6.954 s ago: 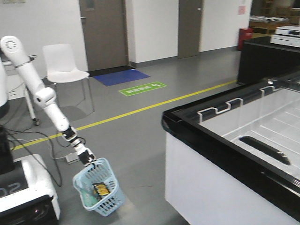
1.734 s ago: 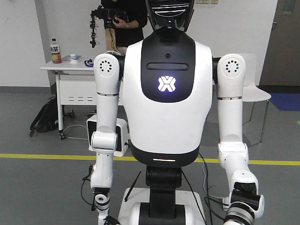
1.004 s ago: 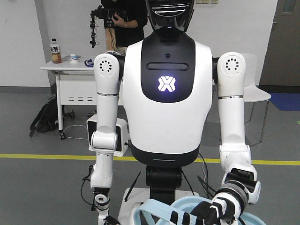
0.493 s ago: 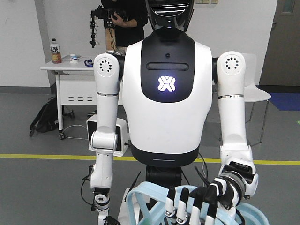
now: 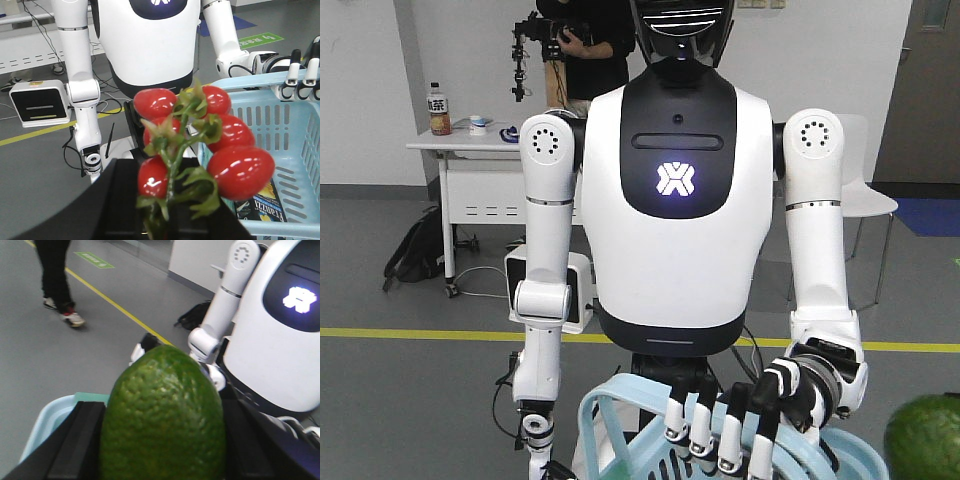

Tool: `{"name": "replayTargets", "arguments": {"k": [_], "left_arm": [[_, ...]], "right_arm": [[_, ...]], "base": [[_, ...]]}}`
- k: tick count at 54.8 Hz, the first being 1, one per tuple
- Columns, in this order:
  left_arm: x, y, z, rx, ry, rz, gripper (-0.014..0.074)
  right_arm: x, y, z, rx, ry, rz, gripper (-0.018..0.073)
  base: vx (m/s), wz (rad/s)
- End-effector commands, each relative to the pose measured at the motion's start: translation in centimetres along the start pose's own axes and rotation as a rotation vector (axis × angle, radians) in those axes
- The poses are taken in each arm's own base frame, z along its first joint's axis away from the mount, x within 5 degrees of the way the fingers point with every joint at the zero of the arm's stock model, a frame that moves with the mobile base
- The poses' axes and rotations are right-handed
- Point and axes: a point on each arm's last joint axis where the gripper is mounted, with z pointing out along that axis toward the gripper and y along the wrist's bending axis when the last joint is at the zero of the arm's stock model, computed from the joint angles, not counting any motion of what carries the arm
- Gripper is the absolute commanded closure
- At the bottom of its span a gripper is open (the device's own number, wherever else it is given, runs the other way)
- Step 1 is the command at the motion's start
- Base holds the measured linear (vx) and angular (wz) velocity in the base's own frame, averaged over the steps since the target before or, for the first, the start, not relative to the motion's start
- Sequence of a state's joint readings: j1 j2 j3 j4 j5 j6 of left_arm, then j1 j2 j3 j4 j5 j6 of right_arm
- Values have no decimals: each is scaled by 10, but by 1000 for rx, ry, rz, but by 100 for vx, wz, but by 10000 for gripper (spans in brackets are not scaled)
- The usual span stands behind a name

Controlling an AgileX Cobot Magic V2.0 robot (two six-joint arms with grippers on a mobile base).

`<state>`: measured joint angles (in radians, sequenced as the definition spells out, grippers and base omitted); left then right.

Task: Pick snacks and fruit into basket
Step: 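Move the right gripper over the basket and release the green lime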

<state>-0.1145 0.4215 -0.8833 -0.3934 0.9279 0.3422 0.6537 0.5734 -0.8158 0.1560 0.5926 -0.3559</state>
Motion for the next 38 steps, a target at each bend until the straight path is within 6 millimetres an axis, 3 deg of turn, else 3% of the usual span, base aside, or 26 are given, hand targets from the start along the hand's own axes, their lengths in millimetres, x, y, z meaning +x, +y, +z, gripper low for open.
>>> {"name": "replayTargets", "arguments": {"k": [1,12,27,38], "left_arm": [[-13,0,-2,4,-88,-24,604],[-13,0,-2,2,-87,-22,604],[-13,0,-2,3,-85,-22,604],[-11,-1,-1,11,-63,-22,604]], "right_arm": [[-17,5,-2,-67,-119,-30,564],[-15,22,16,-240,-66,-144,564],[3,39,72,-336,146,-348,564],[22,40,110,-315,304,-482,564]], "base": [[0,0],[0,0],[0,0],[0,0]]}}
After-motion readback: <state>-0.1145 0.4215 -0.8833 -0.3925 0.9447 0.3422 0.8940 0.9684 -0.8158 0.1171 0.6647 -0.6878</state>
